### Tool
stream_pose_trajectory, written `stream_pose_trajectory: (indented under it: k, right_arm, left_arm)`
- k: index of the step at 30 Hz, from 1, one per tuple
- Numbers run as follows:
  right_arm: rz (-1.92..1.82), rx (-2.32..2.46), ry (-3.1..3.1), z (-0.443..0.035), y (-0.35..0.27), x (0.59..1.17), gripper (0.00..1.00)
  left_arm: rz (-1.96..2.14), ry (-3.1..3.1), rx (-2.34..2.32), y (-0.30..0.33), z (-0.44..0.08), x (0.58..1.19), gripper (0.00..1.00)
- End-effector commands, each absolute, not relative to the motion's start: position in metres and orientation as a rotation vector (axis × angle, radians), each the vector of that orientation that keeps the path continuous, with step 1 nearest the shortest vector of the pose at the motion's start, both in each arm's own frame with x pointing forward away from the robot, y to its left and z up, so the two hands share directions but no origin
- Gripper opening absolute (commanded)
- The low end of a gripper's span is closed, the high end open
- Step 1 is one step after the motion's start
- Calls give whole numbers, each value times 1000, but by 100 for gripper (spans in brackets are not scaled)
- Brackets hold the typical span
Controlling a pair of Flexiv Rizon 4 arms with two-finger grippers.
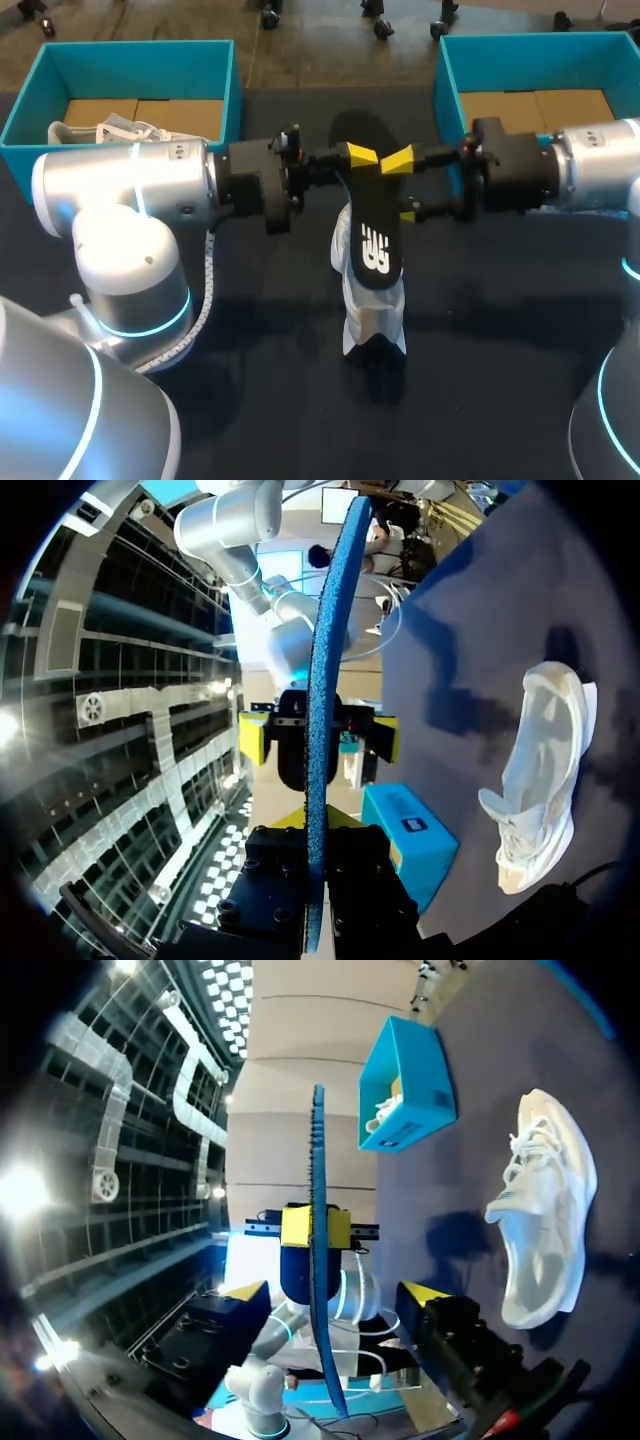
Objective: Take the shoe out of the shoebox, open the shoe tongue, remove and reinsert the insole, then place the shoe into the shoebox
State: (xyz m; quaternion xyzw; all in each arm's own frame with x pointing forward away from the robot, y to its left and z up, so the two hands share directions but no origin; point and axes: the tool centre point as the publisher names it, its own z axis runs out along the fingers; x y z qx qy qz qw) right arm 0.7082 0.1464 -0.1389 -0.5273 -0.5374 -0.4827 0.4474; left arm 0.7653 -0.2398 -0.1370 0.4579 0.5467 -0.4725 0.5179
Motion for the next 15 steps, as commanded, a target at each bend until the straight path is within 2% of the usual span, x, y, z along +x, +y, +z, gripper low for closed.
stream_pose_trajectory:
  k: [1,15]
  right_arm:
    - [-1210,-1353,-1365,-133,116,688,100]
    - [-1174,-1405,-1815,-145,77,682,100]
  left_arm:
    - [-1135,1357,1124,-233,-139,756,0]
    - [-1278,1509,1127,-223,-145,718,0]
